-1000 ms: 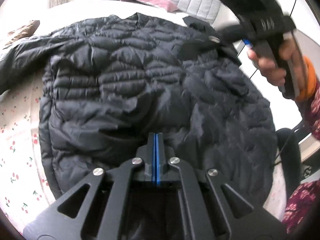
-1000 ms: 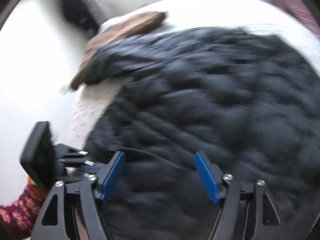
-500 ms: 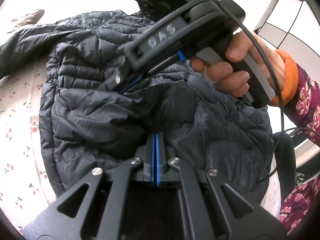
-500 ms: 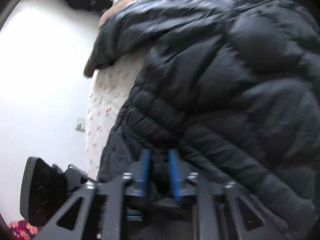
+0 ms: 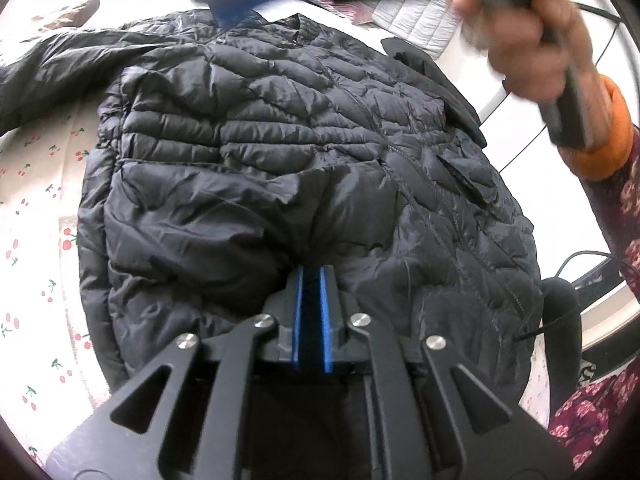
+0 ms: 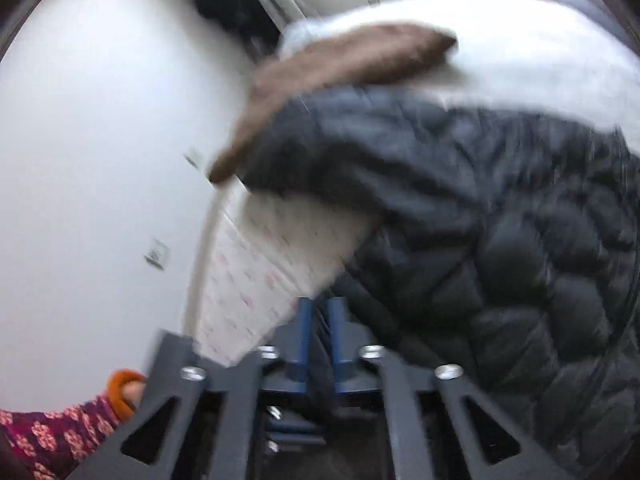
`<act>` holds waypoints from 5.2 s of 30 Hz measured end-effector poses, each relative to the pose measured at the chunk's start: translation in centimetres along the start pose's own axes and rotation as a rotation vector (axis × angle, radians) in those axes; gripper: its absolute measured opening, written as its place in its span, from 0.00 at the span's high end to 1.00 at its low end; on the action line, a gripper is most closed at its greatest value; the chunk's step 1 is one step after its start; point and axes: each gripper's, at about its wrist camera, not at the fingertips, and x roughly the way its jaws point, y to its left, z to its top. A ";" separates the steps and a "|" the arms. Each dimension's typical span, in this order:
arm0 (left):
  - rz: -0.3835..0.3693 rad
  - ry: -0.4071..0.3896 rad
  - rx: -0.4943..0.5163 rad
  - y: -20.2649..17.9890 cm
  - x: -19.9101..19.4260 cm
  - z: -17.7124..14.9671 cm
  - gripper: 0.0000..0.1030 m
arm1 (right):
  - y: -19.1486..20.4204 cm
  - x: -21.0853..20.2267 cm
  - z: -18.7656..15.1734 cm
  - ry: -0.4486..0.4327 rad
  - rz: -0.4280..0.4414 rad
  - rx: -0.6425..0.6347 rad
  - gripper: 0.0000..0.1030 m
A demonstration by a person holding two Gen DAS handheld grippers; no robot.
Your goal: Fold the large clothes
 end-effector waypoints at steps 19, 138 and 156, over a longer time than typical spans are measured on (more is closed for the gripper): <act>0.028 -0.080 -0.063 1.3 -1.3 0.3 0.34 | -6.2 7.1 -4.0 0.141 0.238 0.165 0.96; 0.088 -0.403 -0.039 3.6 -7.7 7.6 0.98 | -2.3 -4.4 -9.5 -0.285 -0.054 -0.143 0.30; 0.106 -0.297 -0.110 6.3 -6.1 4.0 0.98 | -4.2 2.8 -9.1 -0.011 -0.132 -0.168 0.83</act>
